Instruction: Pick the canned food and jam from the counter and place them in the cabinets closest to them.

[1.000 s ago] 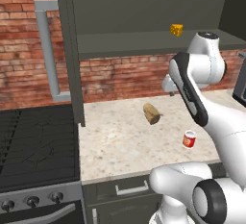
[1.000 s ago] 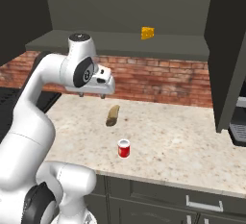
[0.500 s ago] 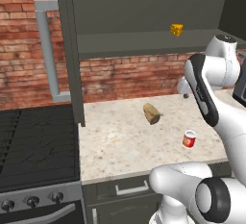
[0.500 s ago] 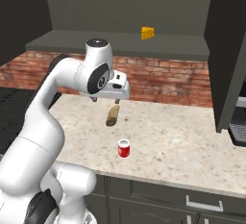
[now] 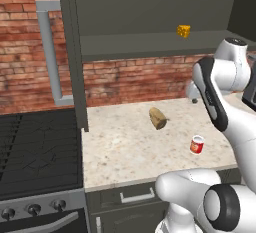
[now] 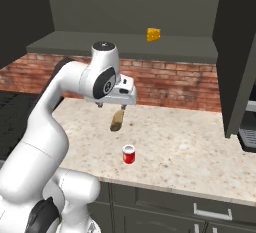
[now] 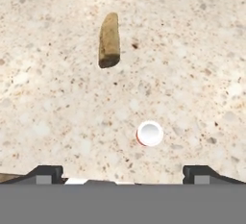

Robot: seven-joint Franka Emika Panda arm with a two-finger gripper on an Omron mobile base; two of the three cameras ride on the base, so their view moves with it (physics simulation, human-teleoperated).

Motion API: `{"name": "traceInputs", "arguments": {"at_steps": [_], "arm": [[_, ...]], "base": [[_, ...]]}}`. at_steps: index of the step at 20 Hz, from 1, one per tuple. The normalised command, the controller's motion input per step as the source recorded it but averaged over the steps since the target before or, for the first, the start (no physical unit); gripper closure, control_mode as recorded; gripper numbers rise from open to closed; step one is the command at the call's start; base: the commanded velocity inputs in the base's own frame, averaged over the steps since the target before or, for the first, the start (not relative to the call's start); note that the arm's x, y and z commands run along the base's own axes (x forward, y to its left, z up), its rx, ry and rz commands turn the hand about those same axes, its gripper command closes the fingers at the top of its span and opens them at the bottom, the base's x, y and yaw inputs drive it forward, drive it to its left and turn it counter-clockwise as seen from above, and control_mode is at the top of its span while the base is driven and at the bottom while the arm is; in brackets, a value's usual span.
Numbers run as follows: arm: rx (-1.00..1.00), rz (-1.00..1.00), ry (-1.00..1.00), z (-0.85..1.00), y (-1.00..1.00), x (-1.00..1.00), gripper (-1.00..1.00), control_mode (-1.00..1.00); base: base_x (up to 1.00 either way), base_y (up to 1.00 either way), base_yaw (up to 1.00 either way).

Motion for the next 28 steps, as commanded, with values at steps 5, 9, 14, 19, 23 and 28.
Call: {"name": "traceInputs", "arguments": {"at_steps": [5,9,14,19,23,28], "arm": [[-0.02,0.0,0.05,-0.35,-0.04,0.0,-1.0,-1.0],[-0.02,0.0,0.05,-0.37,-0.05,0.0,-1.0,-1.0],[-0.02,0.0,0.04,-0.36,-0.07,0.02,-1.0,-1.0],[-0.02,0.0,0.01,-0.27,-0.08,0.04,-1.0,-1.0],[-0.01,0.0,0.01,-0.25,-0.11,0.03,-1.0,-1.0],[0.0,0.01,0.01,-0.23,-0.12,0.05,-1.0,-1.0]], "base": [[0.0,0.0,0.0],[0.0,0.0,0.0],[0.0,0.0,0.0],[0.0,0.0,0.0],[0.0,0.0,0.0],[0.0,0.0,0.0]]}}
